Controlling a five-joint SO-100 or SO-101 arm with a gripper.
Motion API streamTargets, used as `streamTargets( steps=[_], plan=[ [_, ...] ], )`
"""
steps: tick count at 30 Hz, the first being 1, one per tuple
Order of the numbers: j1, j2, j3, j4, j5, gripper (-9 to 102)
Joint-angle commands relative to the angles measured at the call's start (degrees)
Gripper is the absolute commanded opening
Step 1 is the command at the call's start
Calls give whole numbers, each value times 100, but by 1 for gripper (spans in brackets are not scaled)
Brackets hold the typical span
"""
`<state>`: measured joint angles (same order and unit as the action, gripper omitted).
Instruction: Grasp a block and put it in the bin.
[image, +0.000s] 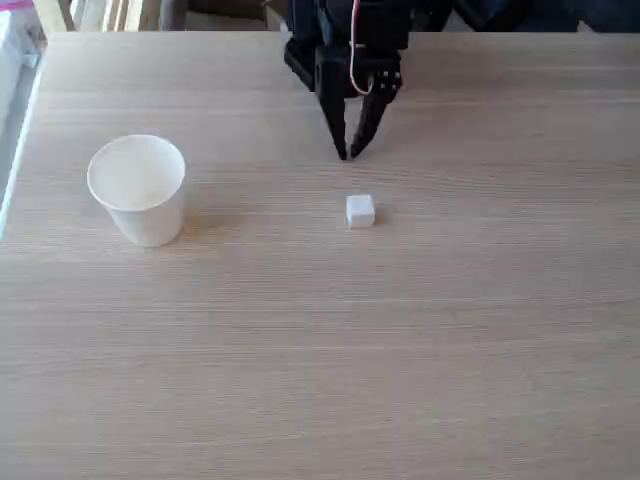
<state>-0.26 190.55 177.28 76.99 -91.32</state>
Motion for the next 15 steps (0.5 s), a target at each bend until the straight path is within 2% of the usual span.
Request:
streamTargets(
  steps=[1,15],
  plan=[
    [26,35,79,-9,237,0],
    [26,35,79,0,88,0]
  ],
)
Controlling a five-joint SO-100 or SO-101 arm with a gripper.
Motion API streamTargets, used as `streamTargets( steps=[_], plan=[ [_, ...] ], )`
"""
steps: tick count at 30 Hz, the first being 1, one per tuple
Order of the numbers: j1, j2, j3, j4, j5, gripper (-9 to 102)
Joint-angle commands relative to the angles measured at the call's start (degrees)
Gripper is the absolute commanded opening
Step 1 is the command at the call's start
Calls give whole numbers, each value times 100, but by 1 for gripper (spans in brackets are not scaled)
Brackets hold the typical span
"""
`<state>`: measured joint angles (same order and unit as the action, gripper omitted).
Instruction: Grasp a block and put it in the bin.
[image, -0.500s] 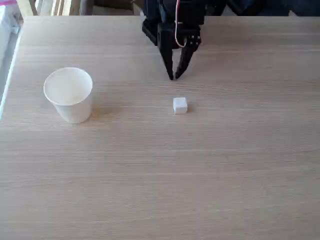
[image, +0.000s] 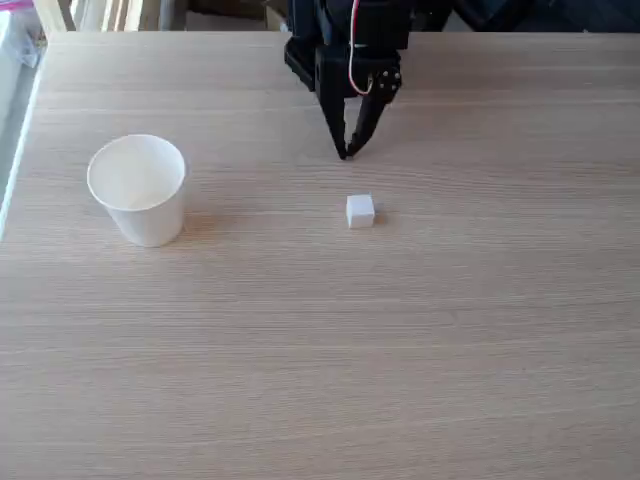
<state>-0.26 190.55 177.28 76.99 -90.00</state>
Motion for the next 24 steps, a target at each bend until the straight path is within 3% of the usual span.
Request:
streamTargets(
  steps=[1,24],
  plan=[
    [26,35,79,0,-44,0],
    [-53,35,79,9,-62,1]
  ],
)
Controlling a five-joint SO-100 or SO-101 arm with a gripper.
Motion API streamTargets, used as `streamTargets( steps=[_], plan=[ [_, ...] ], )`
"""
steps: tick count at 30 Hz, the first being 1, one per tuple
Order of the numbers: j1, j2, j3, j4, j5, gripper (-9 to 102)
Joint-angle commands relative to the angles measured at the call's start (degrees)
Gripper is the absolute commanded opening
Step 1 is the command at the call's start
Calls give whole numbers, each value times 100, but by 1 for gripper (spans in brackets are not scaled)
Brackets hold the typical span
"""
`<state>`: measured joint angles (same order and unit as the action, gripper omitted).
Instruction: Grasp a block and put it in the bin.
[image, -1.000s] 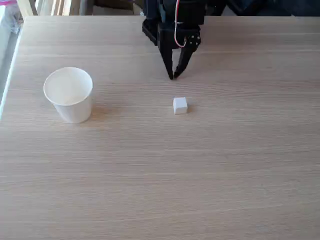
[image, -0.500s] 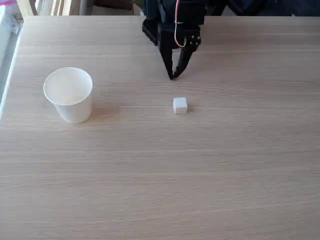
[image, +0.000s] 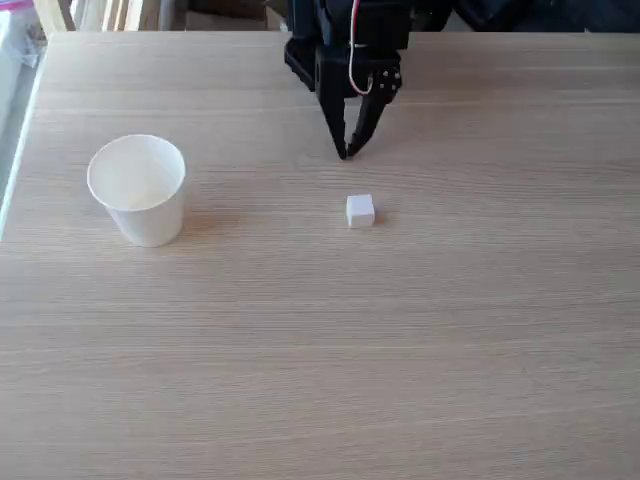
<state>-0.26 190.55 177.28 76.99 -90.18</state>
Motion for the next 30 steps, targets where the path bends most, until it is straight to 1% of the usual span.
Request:
streamTargets(
  steps=[1,13,16,19,22,30],
  plan=[
    [-53,35,79,9,-44,1],
    [62,35,62,-62,-290,1],
    [70,-44,9,-299,-325,4],
    [149,-483,-220,-677,-378,10],
    [158,-932,-483,-914,-580,14],
    [255,-1995,-1028,-1239,-896,25]
  ],
)
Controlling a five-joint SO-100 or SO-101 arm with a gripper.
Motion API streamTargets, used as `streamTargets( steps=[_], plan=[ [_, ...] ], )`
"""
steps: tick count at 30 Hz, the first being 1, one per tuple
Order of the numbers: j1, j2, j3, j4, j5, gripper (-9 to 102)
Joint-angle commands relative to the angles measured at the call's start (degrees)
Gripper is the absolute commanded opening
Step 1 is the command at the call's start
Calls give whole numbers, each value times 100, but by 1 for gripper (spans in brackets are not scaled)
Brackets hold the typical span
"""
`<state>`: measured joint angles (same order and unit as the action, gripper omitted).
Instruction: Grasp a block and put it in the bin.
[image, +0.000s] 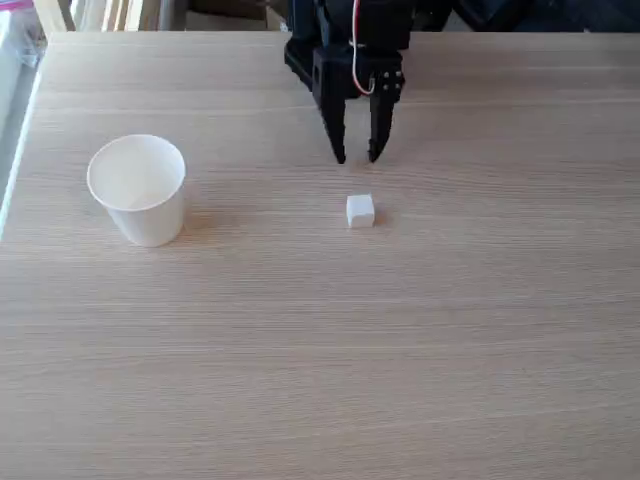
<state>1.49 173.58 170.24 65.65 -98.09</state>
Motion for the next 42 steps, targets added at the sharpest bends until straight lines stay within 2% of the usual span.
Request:
streamTargets(
  steps=[1,7,24,42],
  plan=[
    [97,-413,-378,-141,-114,26],
    [264,-905,-554,-422,-387,28],
    [299,-2575,-932,-1556,-272,28],
    [167,-3850,-1617,-2232,-114,28]
  ],
)
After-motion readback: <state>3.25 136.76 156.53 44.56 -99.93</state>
